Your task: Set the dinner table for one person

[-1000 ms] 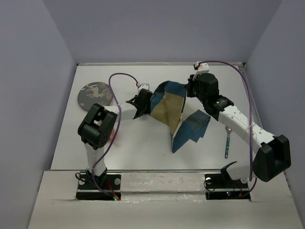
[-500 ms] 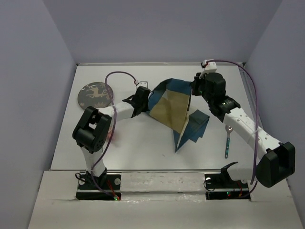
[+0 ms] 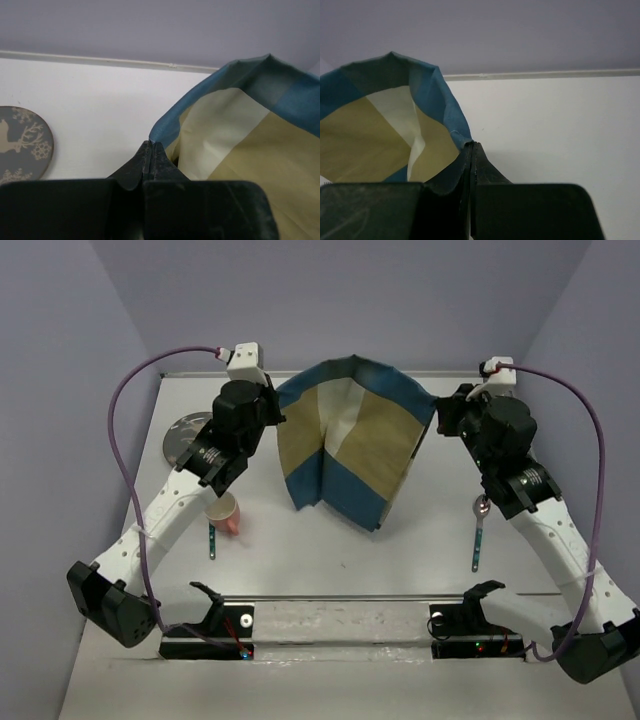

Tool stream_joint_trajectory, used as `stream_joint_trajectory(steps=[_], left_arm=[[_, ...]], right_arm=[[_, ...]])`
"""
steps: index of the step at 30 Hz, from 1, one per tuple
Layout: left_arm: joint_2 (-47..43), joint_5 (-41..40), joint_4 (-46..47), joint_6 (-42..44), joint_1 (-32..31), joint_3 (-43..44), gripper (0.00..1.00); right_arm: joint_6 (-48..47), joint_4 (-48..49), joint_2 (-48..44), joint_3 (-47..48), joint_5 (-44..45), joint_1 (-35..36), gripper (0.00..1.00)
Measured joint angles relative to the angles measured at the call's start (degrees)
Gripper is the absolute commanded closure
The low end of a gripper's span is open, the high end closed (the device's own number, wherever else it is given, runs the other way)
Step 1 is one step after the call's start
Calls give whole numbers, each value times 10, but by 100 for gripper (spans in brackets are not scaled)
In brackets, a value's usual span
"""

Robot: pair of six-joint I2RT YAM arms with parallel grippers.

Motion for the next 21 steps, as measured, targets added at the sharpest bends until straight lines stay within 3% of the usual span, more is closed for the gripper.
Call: stream_joint_trajectory(steps=[7, 13, 18, 21], left_arm=[[18, -29, -41, 35, 5, 59, 100], [116, 0, -66, 49, 72, 179, 100], [267, 15, -105, 56, 116, 414, 100], [387, 33, -160, 57, 134, 633, 100]], right_arm=[[-11, -19, 25, 73, 30, -2, 100], [-30, -9, 158, 197, 7, -72, 100], [-30, -7, 303, 323, -37, -145, 100], [-27, -20, 384, 421, -63, -170, 100]])
